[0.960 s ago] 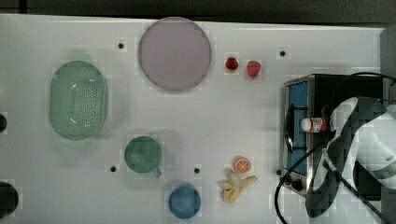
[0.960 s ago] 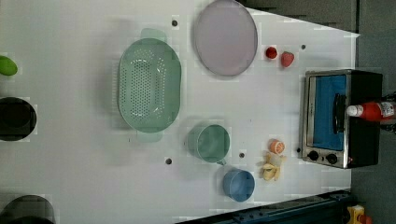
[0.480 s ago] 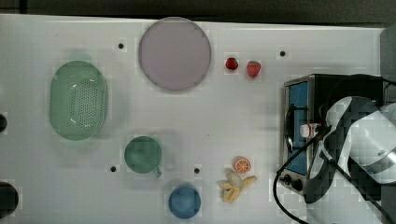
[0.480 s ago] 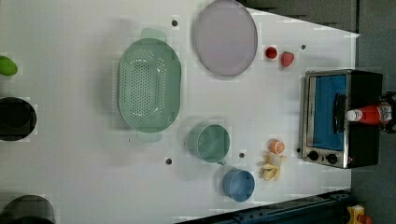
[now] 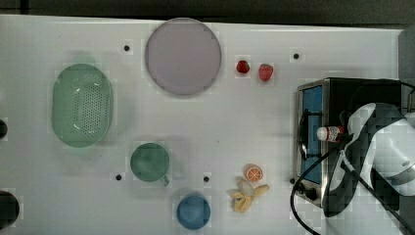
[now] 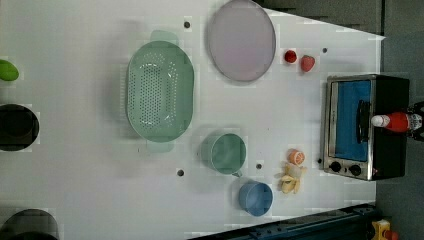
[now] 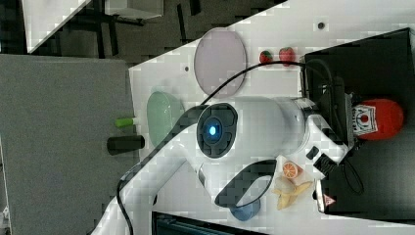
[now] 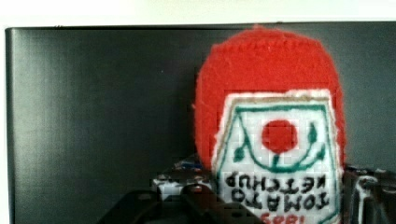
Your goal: Pick Ketchup from oven and place it on table.
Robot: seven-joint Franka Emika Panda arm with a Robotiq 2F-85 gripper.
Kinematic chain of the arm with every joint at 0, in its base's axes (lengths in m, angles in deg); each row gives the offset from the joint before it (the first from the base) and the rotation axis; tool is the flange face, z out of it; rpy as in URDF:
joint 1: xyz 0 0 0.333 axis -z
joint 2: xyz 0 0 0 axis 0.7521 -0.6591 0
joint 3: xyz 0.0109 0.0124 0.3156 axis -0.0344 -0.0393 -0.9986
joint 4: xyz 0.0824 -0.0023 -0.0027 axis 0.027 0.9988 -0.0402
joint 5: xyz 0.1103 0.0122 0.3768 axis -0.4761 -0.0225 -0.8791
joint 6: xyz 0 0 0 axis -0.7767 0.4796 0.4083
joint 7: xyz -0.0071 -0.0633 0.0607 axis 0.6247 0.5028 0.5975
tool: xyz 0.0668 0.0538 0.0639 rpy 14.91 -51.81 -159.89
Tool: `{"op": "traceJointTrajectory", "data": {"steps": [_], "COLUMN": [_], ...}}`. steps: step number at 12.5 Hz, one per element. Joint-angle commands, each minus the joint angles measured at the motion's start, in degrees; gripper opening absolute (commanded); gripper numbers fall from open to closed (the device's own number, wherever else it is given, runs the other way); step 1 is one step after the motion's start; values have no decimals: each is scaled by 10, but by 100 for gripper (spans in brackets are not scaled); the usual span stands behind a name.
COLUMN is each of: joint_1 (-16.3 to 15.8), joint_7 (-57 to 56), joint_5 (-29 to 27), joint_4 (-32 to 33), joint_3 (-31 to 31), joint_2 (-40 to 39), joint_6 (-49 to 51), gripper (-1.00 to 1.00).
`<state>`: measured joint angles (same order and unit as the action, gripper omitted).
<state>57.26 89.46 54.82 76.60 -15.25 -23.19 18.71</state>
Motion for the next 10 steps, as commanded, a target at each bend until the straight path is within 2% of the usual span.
{"op": "traceJointTrajectory", "data": {"steps": [1, 6, 10], "joint_1": [-4, -70, -131], "joint_7": [-1, -3, -5], "joint_5": [-16, -5, -4], "joint_4": [-36, -108, -116], "joint_3": [-3, -21, -63], "joint_2": [28, 96, 154], "joint_6": [44, 178, 214], "gripper": [27, 27, 27]}}
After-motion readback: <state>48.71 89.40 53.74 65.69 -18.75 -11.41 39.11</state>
